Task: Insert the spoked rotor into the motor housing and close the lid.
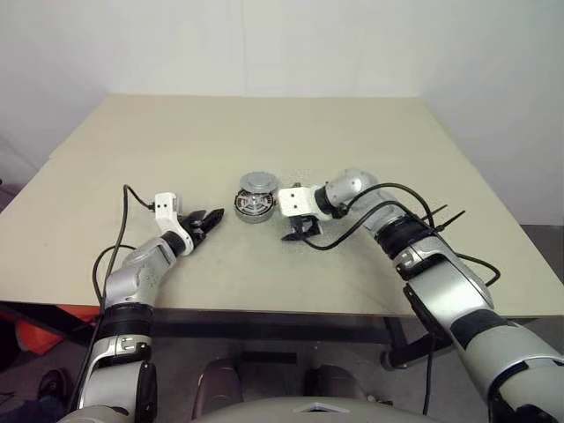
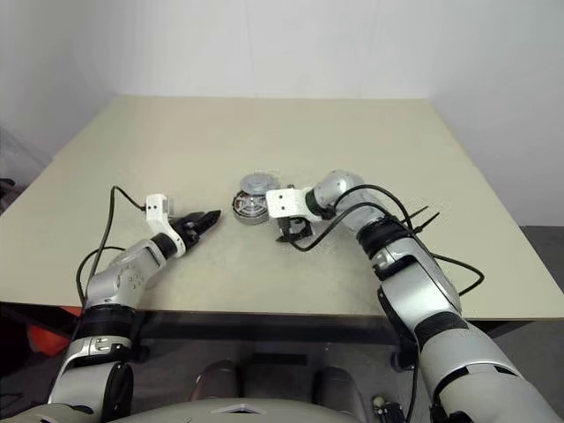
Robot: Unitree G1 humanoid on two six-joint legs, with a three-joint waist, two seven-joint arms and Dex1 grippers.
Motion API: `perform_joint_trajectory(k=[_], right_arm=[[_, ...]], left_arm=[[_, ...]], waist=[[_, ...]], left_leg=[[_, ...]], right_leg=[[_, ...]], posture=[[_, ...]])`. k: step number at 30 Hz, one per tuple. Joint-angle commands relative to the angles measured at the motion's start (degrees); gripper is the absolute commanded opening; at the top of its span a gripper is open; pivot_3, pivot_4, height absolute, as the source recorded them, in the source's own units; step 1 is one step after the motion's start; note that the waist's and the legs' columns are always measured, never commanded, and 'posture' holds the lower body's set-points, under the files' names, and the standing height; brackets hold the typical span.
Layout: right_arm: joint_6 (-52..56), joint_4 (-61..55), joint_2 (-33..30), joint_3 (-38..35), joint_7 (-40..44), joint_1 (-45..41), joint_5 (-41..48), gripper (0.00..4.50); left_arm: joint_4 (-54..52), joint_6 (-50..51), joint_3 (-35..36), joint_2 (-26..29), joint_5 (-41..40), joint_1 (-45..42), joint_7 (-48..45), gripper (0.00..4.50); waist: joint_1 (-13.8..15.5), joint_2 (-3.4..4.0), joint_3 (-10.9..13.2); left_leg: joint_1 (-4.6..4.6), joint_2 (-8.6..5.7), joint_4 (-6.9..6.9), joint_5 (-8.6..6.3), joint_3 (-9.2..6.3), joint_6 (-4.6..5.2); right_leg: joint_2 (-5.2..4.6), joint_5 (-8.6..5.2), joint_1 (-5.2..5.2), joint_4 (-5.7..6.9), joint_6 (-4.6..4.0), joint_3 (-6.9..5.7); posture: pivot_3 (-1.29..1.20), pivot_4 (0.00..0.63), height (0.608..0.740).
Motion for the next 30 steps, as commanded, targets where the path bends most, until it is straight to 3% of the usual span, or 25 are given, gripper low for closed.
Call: perform_joint_trajectory(k=[1, 11, 21, 25, 30], right_arm=[[-2.61, 2.84, 1.75, 0.15, -3.86, -3.41, -1.55, 4.49], [-6.27, 12.13, 4.81, 1.54, -6.06, -5.12, -4.38, 4.49], [-8.37, 13.84, 6.14, 1.59, -5.17, -5.7, -4.89, 4.49], [-8.9, 14.4, 6.38, 2.15, -3.95, -6.23, -5.63, 3.56], [-9.64, 16.8, 6.71, 2.22, -1.99, -10.04, -6.24, 3.56]], left_arm=[[-2.32, -0.4, 0.58, 0.31, -0.81, 0.8, 0.11, 3.38], [-4.11, 0.11, 1.12, 0.92, -1.3, 2.4, 0.85, 3.38], [-3.92, 0.04, 1.07, 0.89, -1.41, 2.62, 1.43, 3.38], [-3.93, 0.16, 0.99, 0.85, -1.46, 2.67, 1.52, 3.38], [-4.17, 0.29, 0.72, 0.52, -1.45, 2.94, 1.7, 3.38]], waist=[[-0.27, 0.0, 0.0], [-0.74, 0.0, 0.0], [-0.81, 0.01, -0.01], [-0.84, 0.01, -0.01], [-0.82, 0.01, 0.0]], left_leg=[[-0.01, 0.0, 0.0, -0.01, 0.0, 0.01], [-0.01, 0.0, 0.0, -0.05, 0.0, 0.09], [0.12, 0.0, 0.0, -0.04, 0.0, 0.06], [0.14, 0.01, 0.0, -0.04, 0.0, 0.06], [0.13, 0.01, 0.01, -0.04, 0.01, 0.07]], right_leg=[[-0.01, 0.0, 0.0, -0.01, 0.0, 0.0], [0.0, 0.0, 0.01, -0.03, -0.02, 0.0], [0.0, 0.0, 0.07, 0.05, -0.02, 0.03], [0.0, 0.0, 0.07, 0.06, -0.02, 0.04], [0.0, -0.01, 0.06, 0.07, -0.03, 0.04]], posture=[[0.0, 0.0, 0.74], [0.0, 0.0, 0.74], [0.0, 0.0, 0.74], [0.0, 0.0, 0.74], [0.0, 0.0, 0.74]])
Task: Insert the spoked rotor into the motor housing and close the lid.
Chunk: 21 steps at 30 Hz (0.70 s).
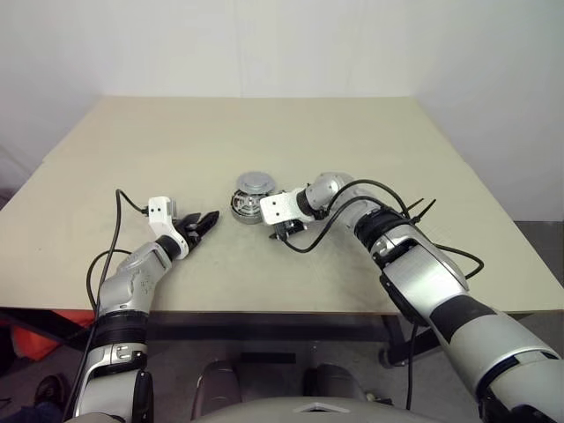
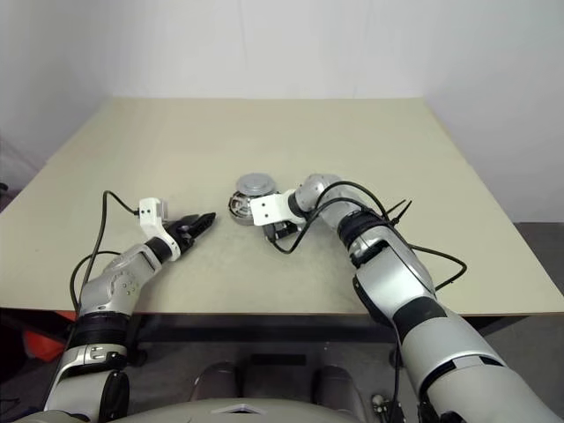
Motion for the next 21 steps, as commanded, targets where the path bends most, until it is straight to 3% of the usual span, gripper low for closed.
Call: perform_joint_trajectory(k=[1, 11, 14, 21], right_arm=[[-1.1, 2.14, 0.46, 0.39, 1.74, -4.17, -0.84, 3.56], [0.04, 10.42, 3.68, 1.13, -0.51, -8.1, -3.87, 3.56], [0.86, 11.54, 4.76, 0.78, -1.17, -8.48, -4.07, 3.02], [2.44, 12.34, 6.58, -0.03, -4.29, -8.85, -4.38, 0.7]], left_arm=[[-1.71, 0.18, 0.05, -0.05, -0.39, 0.54, 0.51, 3.38], [-4.15, 0.43, -0.17, -1.6, -0.67, 2.86, 1.69, 3.38], [-5.07, 0.6, 0.02, -1.89, -0.79, 3.76, 2.11, 3.38], [-6.71, 1.2, 0.12, -1.99, -1.19, 5.26, 2.92, 3.38]], waist=[[0.01, 0.01, 0.01], [-0.05, 0.03, 0.01], [-0.05, 0.05, 0.01], [-0.21, 0.07, -0.01]], left_leg=[[-0.02, 0.0, 0.0, 0.0, 0.0, 0.0], [-0.05, 0.04, -0.02, -0.02, 0.0, 0.02], [-0.01, 0.06, -0.02, -0.01, 0.0, 0.02], [-0.01, 0.06, -0.04, -0.04, 0.0, 0.06]], right_leg=[[0.0, 0.0, -0.01, 0.0, 0.0, 0.0], [0.0, -0.04, -0.06, 0.0, -0.06, 0.0], [0.0, -0.04, -0.05, 0.05, -0.06, 0.01], [0.0, -0.08, -0.06, 0.03, -0.12, 0.01]], posture=[[0.0, 0.0, 0.74], [0.0, 0.0, 0.74], [0.0, 0.0, 0.74], [0.0, 0.0, 0.74]])
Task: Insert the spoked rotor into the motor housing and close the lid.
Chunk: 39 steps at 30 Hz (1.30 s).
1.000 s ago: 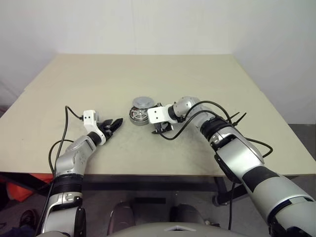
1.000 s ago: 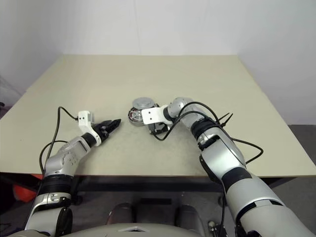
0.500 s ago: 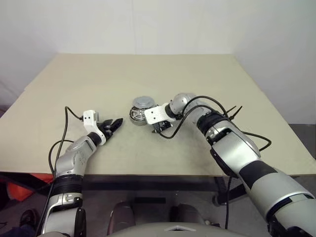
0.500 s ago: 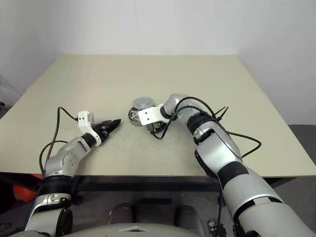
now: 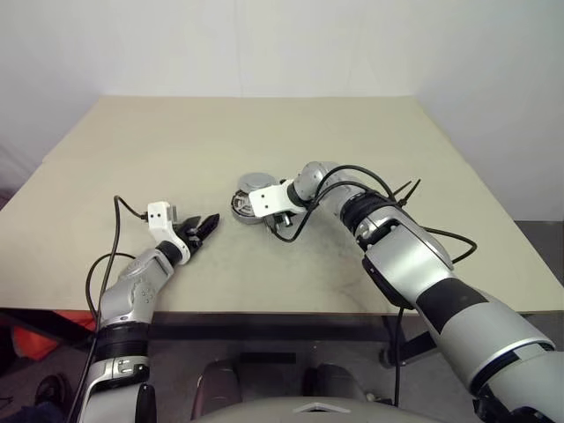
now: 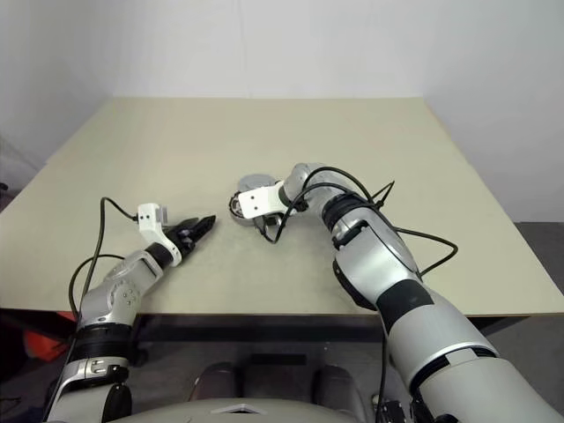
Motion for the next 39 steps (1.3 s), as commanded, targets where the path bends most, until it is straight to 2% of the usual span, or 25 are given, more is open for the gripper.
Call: perform_joint_trajectory(k=[1, 3, 14, 22, 27, 33, 39], right_arm=[[0.45, 0.43, 1.13, -0.28, -0.32, -0.54, -0.25, 0.34], [0.35, 0.47, 1.17, -0.36, -0.26, -0.5, -0.36, 0.01], [0.56, 0.29, -0.1, -1.94, -1.49, -0.92, 0.5, 0.01], [1.56, -6.43, -2.68, -6.99, 12.05, 1.49, 7.65, 0.01], [7.52, -17.39, -3.84, -7.46, 17.55, 6.51, 10.18, 0.01], [21.21, -38.72, -6.43, -5.22, 23.14, 16.7, 11.16, 0.01], [32.56, -54.02, -8.34, -3.69, 24.99, 22.92, 11.79, 0.01]], left_arm=[[-0.95, 0.92, -0.23, -0.01, -0.38, 1.19, 0.47, 3.38], [-1.06, 1.06, -0.27, 0.0, -0.44, 1.26, 0.56, 3.38], [0.3, 1.1, -0.64, 0.35, -0.2, -0.04, 0.6, 3.38], [1.88, 0.58, -0.64, 0.54, 0.0, -0.89, 0.42, 3.38], [4.15, -0.04, 0.11, 1.66, 0.05, -2.56, -0.21, 3.38], [5.55, -0.58, 0.24, 2.18, 0.07, -3.88, -0.64, 3.38], [5.48, -0.59, 0.15, 2.2, 0.04, -3.63, -0.85, 3.38]], waist=[[-0.23, 0.02, -0.02], [-0.58, 0.06, 0.0], [-1.07, 0.09, 0.01], [-0.65, 0.14, 0.04], [-0.46, 0.14, 0.04], [0.37, 0.12, 0.03], [0.39, 0.1, 0.02]], left_leg=[[0.02, 0.0, -0.02, 0.0, 0.01, 0.0], [0.07, 0.0, -0.03, 0.01, 0.01, -0.01], [0.1, -0.01, 0.0, 0.04, 0.0, -0.07], [-0.09, 0.0, 0.02, 0.03, -0.01, -0.03], [-0.07, -0.01, 0.06, 0.04, -0.02, -0.04], [-0.03, -0.01, 0.09, 0.06, -0.02, -0.06], [-0.04, -0.03, 0.07, 0.05, -0.02, -0.05]], right_leg=[[0.0, -0.01, 0.0, 0.0, -0.01, 0.0], [0.01, -0.02, 0.02, 0.02, -0.02, 0.0], [-0.01, -0.01, 0.06, 0.08, -0.03, 0.0], [-0.02, -0.01, -0.01, 0.03, -0.03, -0.02], [-0.01, -0.01, 0.02, 0.07, -0.03, -0.09], [0.0, -0.01, 0.05, 0.07, -0.03, -0.09], [0.01, -0.01, 0.04, 0.03, -0.02, -0.09]], posture=[[0.0, 0.0, 0.74], [0.0, 0.0, 0.74], [0.0, 0.0, 0.74], [0.0, 0.0, 0.74], [0.0, 0.0, 0.74], [0.0, 0.0, 0.74], [0.0, 0.0, 0.74]])
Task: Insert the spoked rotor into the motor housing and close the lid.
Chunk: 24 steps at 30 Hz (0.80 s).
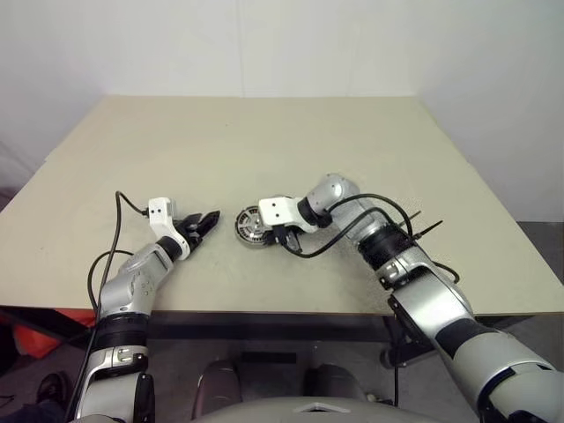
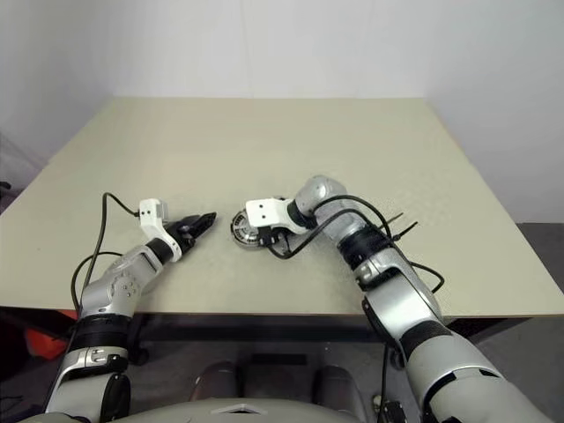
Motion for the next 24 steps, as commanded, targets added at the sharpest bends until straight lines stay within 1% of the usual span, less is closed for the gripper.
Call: perform_joint_trajectory(k=[1, 7, 11, 14, 16, 18, 19, 20, 23, 24], right_arm=[[6.3, -9.61, -0.78, 0.94, 2.09, 1.57, 2.36, 0.01], [14.39, -17.89, -1.32, 3.01, 1.21, 5.54, 3.25, 0.01], [18.43, -17.45, 0.06, 3.79, -2.56, 6.17, 3.07, 0.01], [22.16, -17.83, 1.24, 3.98, -4.5, 6.66, 3.79, 0.01], [24.4, -18.01, 1.65, 4.05, -5.32, 6.82, 4.46, 0.01], [25.53, -18.32, 1.57, 4.18, -5.82, 6.88, 5.19, 0.01], [25.7, -18.41, 1.48, 4.19, -6.22, 6.84, 5.5, 0.7], [25.68, -18.65, 1.34, 4.11, -6.69, 6.82, 5.85, 0.96], [26.47, -21.17, 0.86, 2.23, -7.41, 6.18, 8.31, 1.94], [27.99, -22.43, 0.89, 0.86, -7.89, 5.54, 9.48, 1.94]], left_arm=[[0.45, -0.22, 0.43, 0.78, 0.27, -0.11, 0.24, 3.38], [1.01, -0.42, 0.57, 0.96, 0.28, -0.43, 0.19, 3.38], [1.0, -0.59, 0.55, 0.93, 0.26, -0.29, 0.16, 3.38], [1.15, -0.7, 0.55, 0.94, 0.23, -0.25, 0.14, 3.38], [1.35, -0.79, 0.54, 1.02, 0.27, -0.28, 0.09, 3.38], [1.41, -0.83, 0.54, 1.08, 0.28, -0.28, 0.1, 3.38], [1.57, -0.89, 0.54, 1.11, 0.31, -0.38, 0.08, 3.38], [1.74, -0.97, 0.52, 1.14, 0.35, -0.47, 0.05, 3.38], [2.01, -1.06, 0.56, 1.26, 0.42, -0.66, -0.02, 3.38], [2.01, -1.05, 0.57, 1.3, 0.45, -0.67, -0.05, 3.38]], waist=[[0.0, -0.01, -0.01], [-0.02, -0.02, -0.01], [-0.16, -0.03, -0.02], [-0.25, -0.04, -0.02], [-0.24, -0.03, -0.02], [-0.23, -0.04, -0.02], [-0.22, -0.03, -0.02], [-0.18, -0.03, -0.02], [-0.04, -0.03, -0.02], [-0.01, -0.04, -0.02]], left_leg=[[0.01, 0.0, 0.0, 0.0, 0.0, 0.0], [0.05, 0.0, -0.02, 0.01, 0.0, -0.02], [0.18, 0.0, -0.07, 0.03, 0.0, -0.06], [0.58, 0.0, -0.19, 0.08, 0.02, -0.15], [0.86, 0.01, -0.28, 0.1, 0.02, -0.19], [0.91, 0.02, -0.31, 0.12, 0.01, -0.23], [0.92, 0.02, -0.31, 0.13, 0.01, -0.24], [0.92, 0.01, -0.31, 0.13, 0.01, -0.25], [0.88, 0.0, -0.3, 0.13, 0.01, -0.25], [0.85, 0.0, -0.3, 0.13, 0.01, -0.24]], right_leg=[[0.0, 0.0, 0.01, 0.0, 0.0, 0.0], [0.0, -0.01, 0.02, 0.0, 0.01, 0.02], [0.0, -0.01, 0.08, 0.0, 0.02, 0.04], [0.07, -0.03, 0.37, -0.01, 0.06, 0.1], [0.12, -0.25, 0.55, 0.0, 0.42, 0.14], [0.13, -0.26, 0.55, 0.0, 0.44, 0.14], [0.13, -0.26, 0.55, 0.0, 0.44, 0.14], [0.13, -0.26, 0.55, 0.0, 0.44, 0.16], [0.12, -0.25, 0.55, 0.0, 0.43, 0.2], [0.11, -0.23, 0.54, -0.01, 0.4, 0.23]], posture=[[0.0, 0.0, 0.74], [0.0, 0.0, 0.74], [0.0, 0.0, 0.74], [0.0, 0.0, 0.74], [0.0, 0.0, 0.74], [0.0, 0.0, 0.74], [0.0, 0.0, 0.74], [0.0, 0.0, 0.74], [0.0, 0.0, 0.74], [0.0, 0.0, 0.74]])
